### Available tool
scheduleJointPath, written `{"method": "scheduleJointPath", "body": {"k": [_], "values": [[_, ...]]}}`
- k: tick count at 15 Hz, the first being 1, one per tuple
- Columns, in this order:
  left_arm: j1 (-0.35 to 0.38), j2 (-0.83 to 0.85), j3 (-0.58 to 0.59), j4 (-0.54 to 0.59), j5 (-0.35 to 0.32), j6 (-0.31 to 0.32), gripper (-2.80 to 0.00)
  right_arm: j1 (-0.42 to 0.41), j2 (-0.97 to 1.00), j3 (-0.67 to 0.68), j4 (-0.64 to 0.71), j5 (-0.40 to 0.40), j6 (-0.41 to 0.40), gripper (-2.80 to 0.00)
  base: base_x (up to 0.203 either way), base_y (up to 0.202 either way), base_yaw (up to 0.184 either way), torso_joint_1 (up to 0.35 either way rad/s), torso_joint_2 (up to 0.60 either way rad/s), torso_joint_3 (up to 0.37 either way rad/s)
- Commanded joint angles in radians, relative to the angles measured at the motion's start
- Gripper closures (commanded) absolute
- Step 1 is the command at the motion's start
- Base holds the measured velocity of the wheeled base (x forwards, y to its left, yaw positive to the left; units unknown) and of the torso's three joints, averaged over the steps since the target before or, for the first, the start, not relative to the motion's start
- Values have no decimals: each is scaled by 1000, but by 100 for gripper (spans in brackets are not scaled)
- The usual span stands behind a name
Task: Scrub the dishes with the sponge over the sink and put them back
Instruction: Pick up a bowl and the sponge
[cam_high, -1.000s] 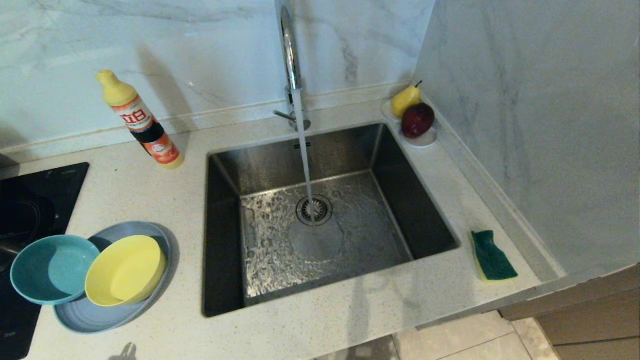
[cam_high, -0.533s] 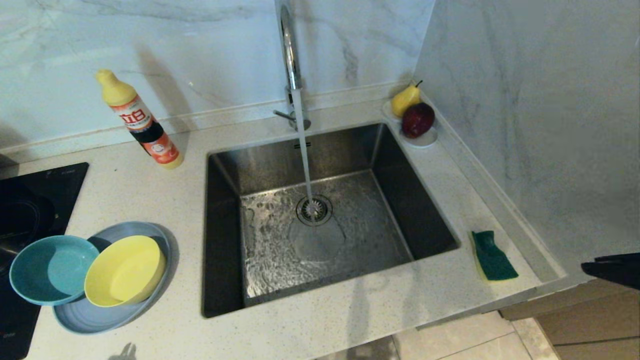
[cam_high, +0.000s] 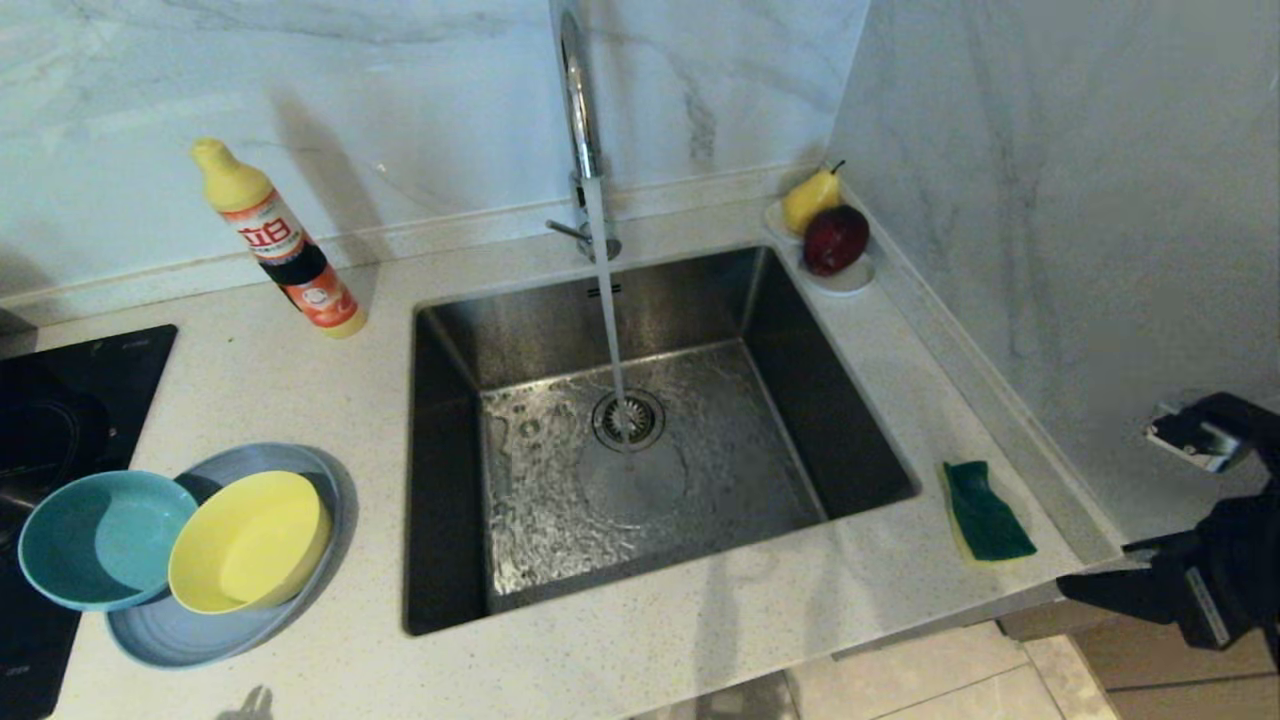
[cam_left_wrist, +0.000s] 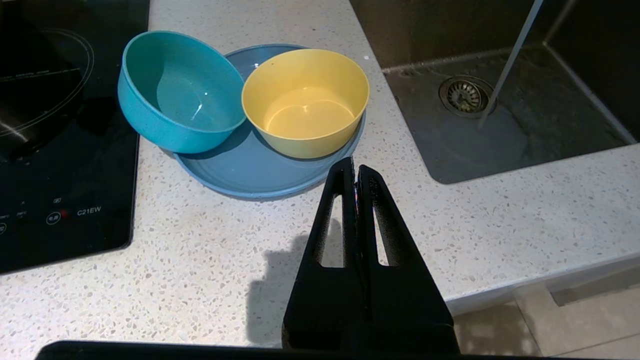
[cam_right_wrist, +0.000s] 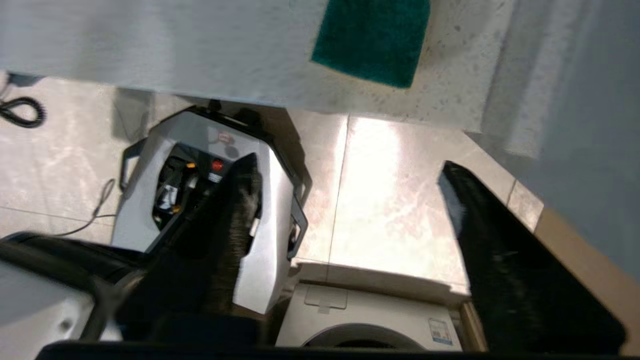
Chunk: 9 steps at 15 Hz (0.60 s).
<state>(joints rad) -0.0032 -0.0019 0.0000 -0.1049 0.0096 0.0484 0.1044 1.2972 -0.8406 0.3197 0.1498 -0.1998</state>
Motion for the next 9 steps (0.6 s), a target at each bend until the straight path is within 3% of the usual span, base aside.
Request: {"method": "scheduleJointPath", "body": {"k": [1,5,9], "values": [[0,0,40,-1,1,-1,0,29,90,55,-89,-34,5,-280,0,0,0,0,0,0],[0,0,40,-1,1,1,0,82,203,83,-233,-95,88,-280,0,0,0,0,0,0],[0,0,40,-1,1,-1,0,86,253,72,-270,-102,100,-280,0,0,0,0,0,0]]}}
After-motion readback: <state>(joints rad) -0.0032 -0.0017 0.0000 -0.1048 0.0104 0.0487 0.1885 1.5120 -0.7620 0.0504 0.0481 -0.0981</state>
